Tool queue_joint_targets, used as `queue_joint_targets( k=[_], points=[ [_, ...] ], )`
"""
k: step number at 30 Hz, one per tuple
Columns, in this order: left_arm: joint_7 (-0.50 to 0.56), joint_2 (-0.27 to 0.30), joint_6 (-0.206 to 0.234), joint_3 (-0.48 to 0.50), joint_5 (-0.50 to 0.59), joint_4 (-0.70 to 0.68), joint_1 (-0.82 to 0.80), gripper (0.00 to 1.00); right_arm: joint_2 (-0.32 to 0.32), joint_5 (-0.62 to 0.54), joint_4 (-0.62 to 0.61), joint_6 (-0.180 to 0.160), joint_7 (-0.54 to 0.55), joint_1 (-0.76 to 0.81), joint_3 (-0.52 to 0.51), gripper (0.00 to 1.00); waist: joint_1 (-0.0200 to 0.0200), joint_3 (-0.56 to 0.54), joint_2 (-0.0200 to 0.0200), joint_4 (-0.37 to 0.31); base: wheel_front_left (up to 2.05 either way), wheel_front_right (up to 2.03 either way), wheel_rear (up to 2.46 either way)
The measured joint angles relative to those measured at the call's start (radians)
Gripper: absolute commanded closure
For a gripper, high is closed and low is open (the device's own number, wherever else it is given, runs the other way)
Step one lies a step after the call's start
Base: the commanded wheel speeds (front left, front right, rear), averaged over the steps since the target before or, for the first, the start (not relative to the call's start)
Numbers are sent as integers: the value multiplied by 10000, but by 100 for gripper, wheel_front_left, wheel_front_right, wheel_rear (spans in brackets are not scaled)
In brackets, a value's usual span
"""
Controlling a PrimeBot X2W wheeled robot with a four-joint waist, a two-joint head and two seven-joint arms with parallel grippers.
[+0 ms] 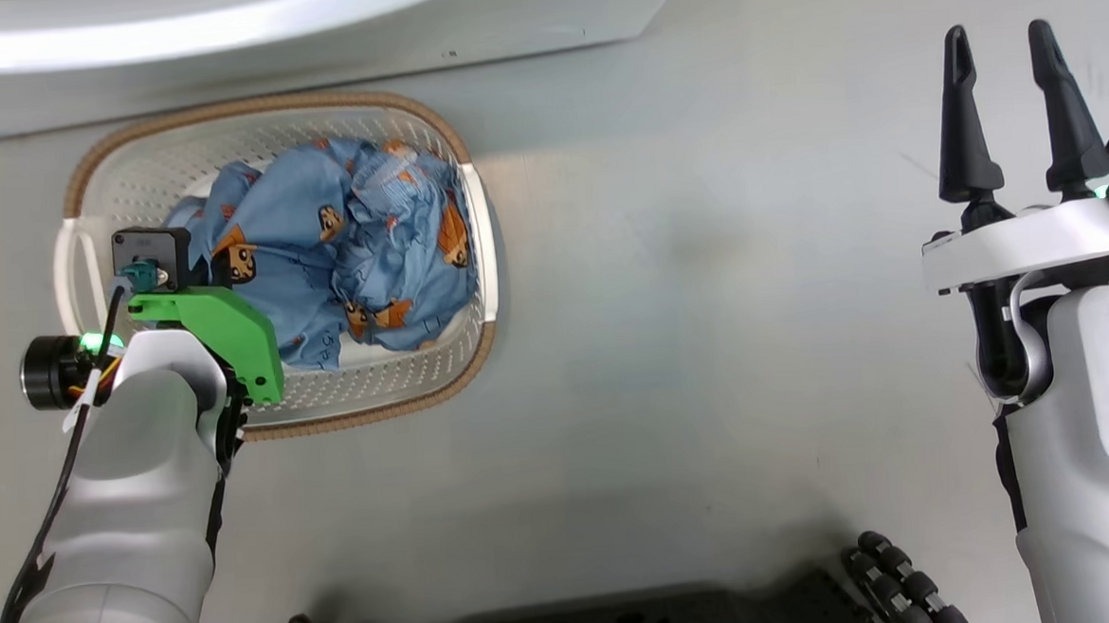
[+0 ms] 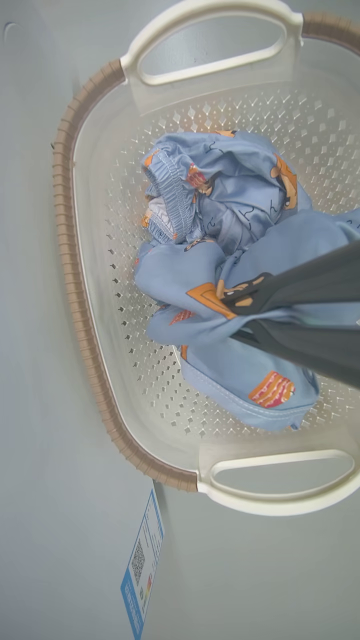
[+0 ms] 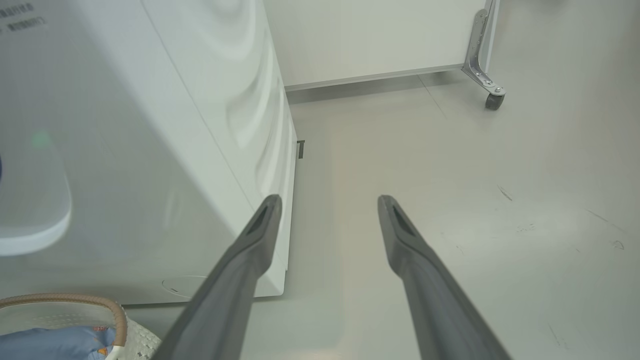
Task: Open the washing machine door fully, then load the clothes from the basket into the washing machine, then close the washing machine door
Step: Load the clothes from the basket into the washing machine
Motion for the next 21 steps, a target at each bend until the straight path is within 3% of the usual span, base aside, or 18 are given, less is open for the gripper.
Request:
queue_joint_targets(
  k=[21],
  points=[
    [-495,-464,-104,-102,-230,-1080,717,100,-33,15,504,0,0,813,178,0,0,-2536,0,351,0,0,0]
  ],
)
